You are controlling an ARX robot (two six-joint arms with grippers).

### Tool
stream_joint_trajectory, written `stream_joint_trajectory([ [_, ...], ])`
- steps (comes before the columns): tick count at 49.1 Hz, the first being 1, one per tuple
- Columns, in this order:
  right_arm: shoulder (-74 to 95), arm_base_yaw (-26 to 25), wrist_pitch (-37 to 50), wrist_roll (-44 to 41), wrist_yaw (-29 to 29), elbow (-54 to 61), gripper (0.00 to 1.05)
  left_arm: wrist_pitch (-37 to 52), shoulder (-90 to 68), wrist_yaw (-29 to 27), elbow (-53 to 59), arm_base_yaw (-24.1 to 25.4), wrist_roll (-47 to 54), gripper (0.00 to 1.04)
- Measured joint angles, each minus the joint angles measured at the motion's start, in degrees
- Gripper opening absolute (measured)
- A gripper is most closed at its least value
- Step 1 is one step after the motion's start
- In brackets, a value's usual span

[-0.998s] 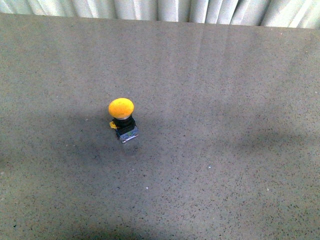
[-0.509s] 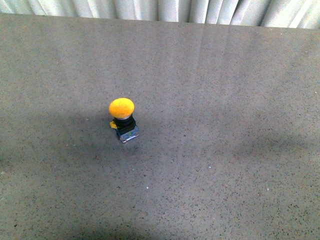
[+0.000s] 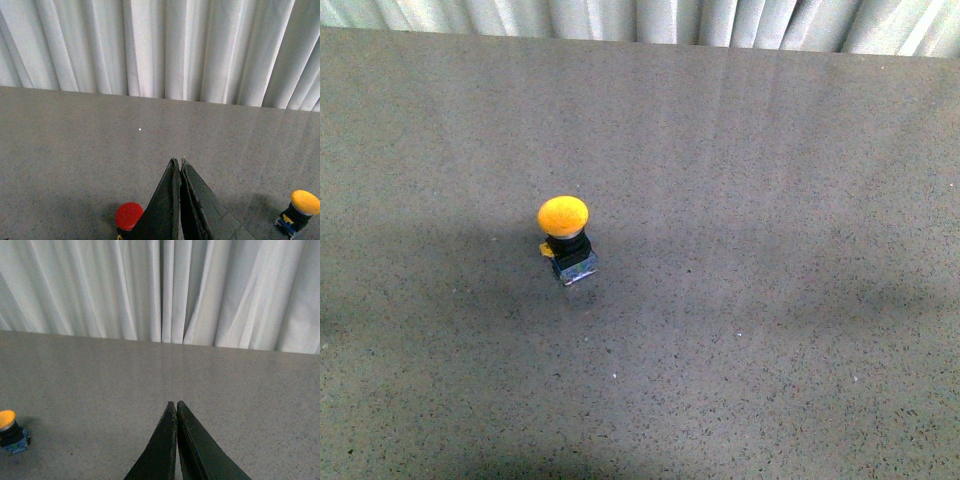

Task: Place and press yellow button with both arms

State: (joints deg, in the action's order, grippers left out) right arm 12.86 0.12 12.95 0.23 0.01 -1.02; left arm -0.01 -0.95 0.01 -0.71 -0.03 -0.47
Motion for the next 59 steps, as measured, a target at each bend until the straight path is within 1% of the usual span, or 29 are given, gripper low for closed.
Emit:
stream_joint_trajectory([
  [7,-2.56,0.00,-2.62,0.00,0.00,0.00,0.01,0.00,0.00,0.00,0.00,0.00,0.00,0.01],
  [9,-5.18,0.00,-5.97,-0.02,0.04,-0.02,0.01,0.00,0.00,0.02,0.00,0.00,0.00,0.01],
  [11,-9.77,0.00,-11.72,-0.02,0.13,-0.02,0.01,0.00,0.00,0.00,0.00,0.00,0.00,0.01],
  [12,-10.88,0.00,-12.26,-0.02,0.09,-0.02,0.01,0.00,0.00,0.00,0.00,0.00,0.00,0.01],
  [23,-12.46,0.00,-12.79,-0.02,0.11,-0.02,0.01,0.00,0.00,0.00,0.00,0.00,0.00,0.01],
  [24,-12.46,0.00,-12.81,-0.02,0.11,-0.02,0.02,0.00,0.00,0.00,0.00,0.00,-0.04,0.03],
  [27,-12.50,0.00,-12.83,-0.04,0.11,-0.02,0.15,0.00,0.00,0.00,0.00,0.00,0.00,0.17],
  [29,-12.52,0.00,-12.83,-0.04,0.11,-0.02,0.22,0.00,0.00,0.00,0.00,0.00,0.00,0.24],
  [32,-12.52,0.00,-12.83,-0.04,0.11,-0.02,0.36,0.00,0.00,0.00,0.00,0.00,0.00,0.38],
  [34,-12.52,0.00,-12.83,-0.04,0.11,-0.02,0.43,0.00,0.00,0.00,0.00,0.00,0.00,0.46],
  [41,-12.52,0.00,-12.83,-0.04,0.11,-0.02,0.75,0.00,0.00,0.00,0.00,0.00,0.00,0.78],
  [44,-12.52,0.00,-12.83,-0.04,0.11,-0.02,0.85,0.00,0.00,0.00,0.00,0.00,0.00,0.88],
  [45,-12.52,0.00,-12.83,-0.04,0.11,-0.02,0.87,0.00,0.00,0.00,0.00,0.00,0.00,0.90],
  [47,-12.52,0.00,-12.83,-0.04,0.11,-0.02,0.94,0.00,0.00,0.00,0.00,0.00,0.00,0.97],
  [49,-12.52,0.00,-12.83,-0.02,0.11,-0.02,0.97,0.00,0.00,0.00,0.00,0.00,0.11,0.97],
  [51,-12.52,0.00,-12.83,-0.02,0.11,-0.02,0.96,0.00,0.00,0.00,0.00,0.00,0.09,0.95],
  [59,-12.52,0.00,-12.85,-0.04,0.11,-0.02,0.96,0.00,0.00,0.00,0.00,0.00,0.11,0.96],
])
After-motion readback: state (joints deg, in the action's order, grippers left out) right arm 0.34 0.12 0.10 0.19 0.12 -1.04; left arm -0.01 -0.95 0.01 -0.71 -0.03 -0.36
